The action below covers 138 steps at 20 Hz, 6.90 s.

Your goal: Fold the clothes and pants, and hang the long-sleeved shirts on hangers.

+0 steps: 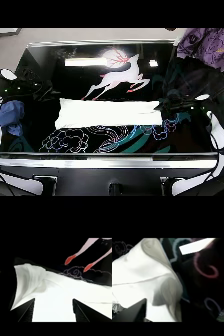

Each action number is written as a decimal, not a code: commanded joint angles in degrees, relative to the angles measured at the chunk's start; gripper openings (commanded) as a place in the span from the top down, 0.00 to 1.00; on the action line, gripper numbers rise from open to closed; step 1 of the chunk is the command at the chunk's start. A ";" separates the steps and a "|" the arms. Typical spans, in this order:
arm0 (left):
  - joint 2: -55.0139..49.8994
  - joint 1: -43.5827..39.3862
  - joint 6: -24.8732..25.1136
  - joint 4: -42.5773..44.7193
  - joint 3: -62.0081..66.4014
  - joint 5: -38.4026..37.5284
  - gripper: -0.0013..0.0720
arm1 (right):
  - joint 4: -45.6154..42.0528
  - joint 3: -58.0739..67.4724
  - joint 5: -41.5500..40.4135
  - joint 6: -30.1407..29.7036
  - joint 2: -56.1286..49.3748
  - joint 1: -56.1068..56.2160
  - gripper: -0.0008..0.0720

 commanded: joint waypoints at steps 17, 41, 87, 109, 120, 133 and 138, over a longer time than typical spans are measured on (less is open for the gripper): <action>-11.85 -35.67 -3.13 -22.86 0.09 19.69 0.96 | -26.53 23.52 16.09 16.55 20.02 4.50 0.95; -17.79 -37.99 -11.34 -15.15 18.62 8.39 0.96 | -29.29 26.56 11.74 27.21 26.51 14.86 0.95; 4.39 -6.47 -7.93 3.87 18.56 -11.04 0.96 | 1.16 -8.55 -1.07 -4.20 16.04 0.70 0.19; 4.37 -6.71 -7.74 3.85 18.56 -11.02 0.96 | 4.61 10.88 -9.42 4.57 6.56 11.80 0.95; 4.37 -6.71 -7.76 3.85 18.56 -11.21 0.96 | -14.34 40.22 -6.78 22.88 7.10 -3.56 0.95; 4.37 -6.71 -7.78 3.85 18.53 -11.26 0.96 | -42.56 27.56 6.47 28.06 13.79 -25.59 0.95; 4.37 -6.71 -7.80 3.82 18.53 -11.56 0.96 | -45.03 2.97 0.04 29.88 26.56 -31.71 0.95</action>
